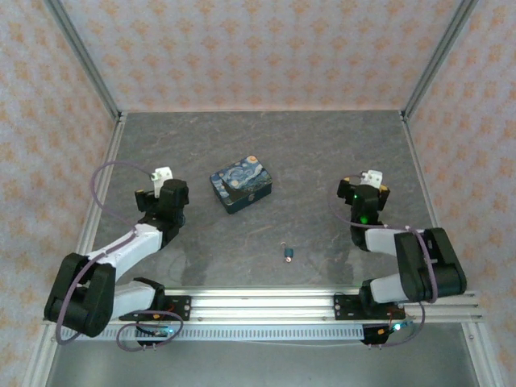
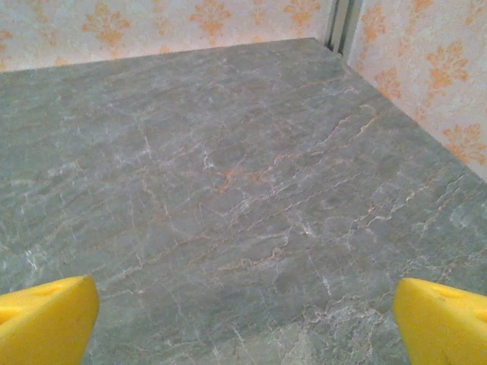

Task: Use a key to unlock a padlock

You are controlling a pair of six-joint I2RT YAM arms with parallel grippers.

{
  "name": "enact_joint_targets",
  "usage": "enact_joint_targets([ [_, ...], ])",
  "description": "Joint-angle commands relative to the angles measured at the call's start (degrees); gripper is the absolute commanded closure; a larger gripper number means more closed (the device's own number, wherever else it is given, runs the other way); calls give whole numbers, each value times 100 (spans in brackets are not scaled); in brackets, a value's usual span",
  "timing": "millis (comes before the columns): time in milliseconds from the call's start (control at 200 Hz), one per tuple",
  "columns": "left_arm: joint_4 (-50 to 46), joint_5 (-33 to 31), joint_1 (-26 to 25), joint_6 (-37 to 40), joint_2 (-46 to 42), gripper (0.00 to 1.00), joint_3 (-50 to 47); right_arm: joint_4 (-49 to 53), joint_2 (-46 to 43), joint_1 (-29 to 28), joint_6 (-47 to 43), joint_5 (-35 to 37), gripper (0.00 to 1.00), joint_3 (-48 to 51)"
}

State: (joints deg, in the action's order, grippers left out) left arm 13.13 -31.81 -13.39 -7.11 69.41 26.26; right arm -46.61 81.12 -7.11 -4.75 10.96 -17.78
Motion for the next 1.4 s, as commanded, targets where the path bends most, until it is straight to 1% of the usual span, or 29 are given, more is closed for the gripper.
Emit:
enact_joint_targets([
  [0, 1041, 378, 220, 153, 160, 0, -214, -948, 447, 86, -180, -406, 1, 82],
  [60, 1172, 534, 307, 202, 212, 0, -224, -1112, 684, 92, -230, -472, 1, -21],
  [95, 1334, 569, 342, 240, 241, 0, -264, -706, 601, 147, -172, -535, 1, -212],
  [130, 1480, 638, 377, 269, 260, 0, -298, -81, 563, 294, -67, -789, 1, -447],
  [210, 1828, 827, 467, 302, 300, 0, -394, 297, 592, 718, 274, -1289, 1, -656],
  [265, 2082, 975, 523, 337, 342, 0, -465, 139, 638, 730, 273, -1321, 1, -604],
  [315, 2227, 1162, 563, 438, 372, 0, -500, 252, 590, 731, 272, -1324, 1, -624],
  [465, 2722, 1694, 741, 674, 461, 0, -660, 176, 607, 730, 272, -1325, 1, -599],
  [560, 3370, 1862, 961, 553, 731, 0, -870, 174, 603, 729, 273, -1325, 1, -601],
  [626, 3575, 2010, 1121, 421, 938, 0, -883, 174, 598, 730, 273, -1325, 1, -595],
  [751, 3621, 2482, 1198, 525, 1284, 0, -740, 173, 598, 729, 273, -1325, 1, -597],
  [841, 3567, 2534, 1198, 551, 1573, 0, -559, 179, 600, 729, 270, -1320, 1, -598],
  [891, 3101, 2598, 1200, 573, 1584, 0, -311, 179, 602, 729, 267, -1325, 1, -596],
  [936, 3139, 2650, 1189, 616, 1600, 0, -300, 179, 605, 730, 264, -1313, 1, -595],
  [1396, 2993, 2444, 1040, 743, 1637, 0, -209, 181, 598, 711, 235, -1282, 1, -606],
])
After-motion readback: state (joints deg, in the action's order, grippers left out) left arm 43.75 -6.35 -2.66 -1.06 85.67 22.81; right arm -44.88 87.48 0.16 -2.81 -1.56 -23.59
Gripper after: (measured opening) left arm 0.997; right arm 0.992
